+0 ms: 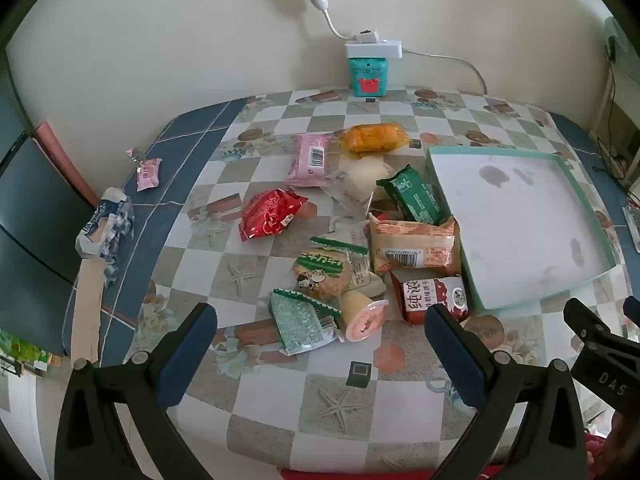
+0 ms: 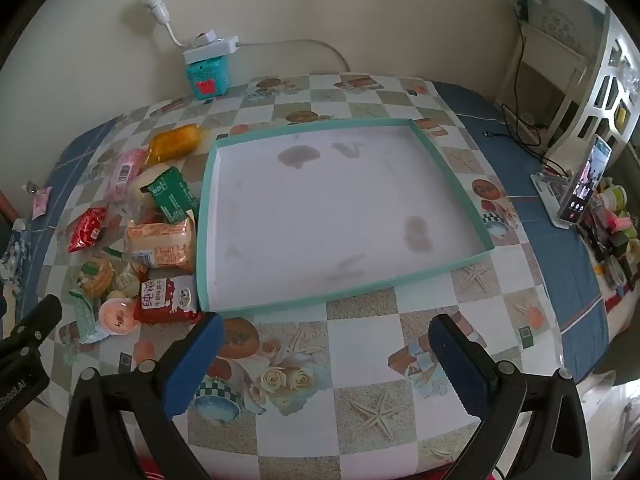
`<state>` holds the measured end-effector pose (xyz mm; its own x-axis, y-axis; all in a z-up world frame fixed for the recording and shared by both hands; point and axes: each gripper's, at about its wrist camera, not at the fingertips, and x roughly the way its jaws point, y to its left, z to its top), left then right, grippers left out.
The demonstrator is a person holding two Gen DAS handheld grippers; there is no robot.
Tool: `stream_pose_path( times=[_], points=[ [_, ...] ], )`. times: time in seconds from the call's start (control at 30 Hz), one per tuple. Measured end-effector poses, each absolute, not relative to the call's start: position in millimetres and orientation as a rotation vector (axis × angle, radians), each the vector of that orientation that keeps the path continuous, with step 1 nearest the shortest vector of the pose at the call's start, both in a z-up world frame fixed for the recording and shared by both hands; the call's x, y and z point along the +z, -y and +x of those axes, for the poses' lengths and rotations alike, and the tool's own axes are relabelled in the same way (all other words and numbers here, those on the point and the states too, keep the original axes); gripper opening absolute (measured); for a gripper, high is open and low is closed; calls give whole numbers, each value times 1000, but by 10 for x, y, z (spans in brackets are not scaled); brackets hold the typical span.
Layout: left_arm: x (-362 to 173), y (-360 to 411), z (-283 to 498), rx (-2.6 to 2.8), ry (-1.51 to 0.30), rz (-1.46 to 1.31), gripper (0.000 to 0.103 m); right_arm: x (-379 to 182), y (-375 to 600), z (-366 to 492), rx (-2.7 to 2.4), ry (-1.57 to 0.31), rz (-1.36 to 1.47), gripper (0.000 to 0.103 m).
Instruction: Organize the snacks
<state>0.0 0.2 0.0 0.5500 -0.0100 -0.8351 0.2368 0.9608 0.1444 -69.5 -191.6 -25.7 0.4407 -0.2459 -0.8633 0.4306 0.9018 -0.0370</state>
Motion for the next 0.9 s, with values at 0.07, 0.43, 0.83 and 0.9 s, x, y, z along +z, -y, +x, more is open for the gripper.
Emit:
stream_pose_path(
  times=[0.07, 0.43, 0.83, 0.9],
  points=[
    [0, -3, 0, -149, -982, 251, 103, -261, 1920, -694, -423, -1034, 199, 103],
    [0, -2, 0, -144, -980, 255, 103, -241, 1907, -690, -407, -1026, 213, 103],
    [12, -6, 4, -128, -984, 254, 103, -217, 1918, -694, -386, -995, 216, 103],
    [15, -7, 7, -128, -985, 253, 103, -210, 1910, -701, -383, -990, 217, 103]
  ],
)
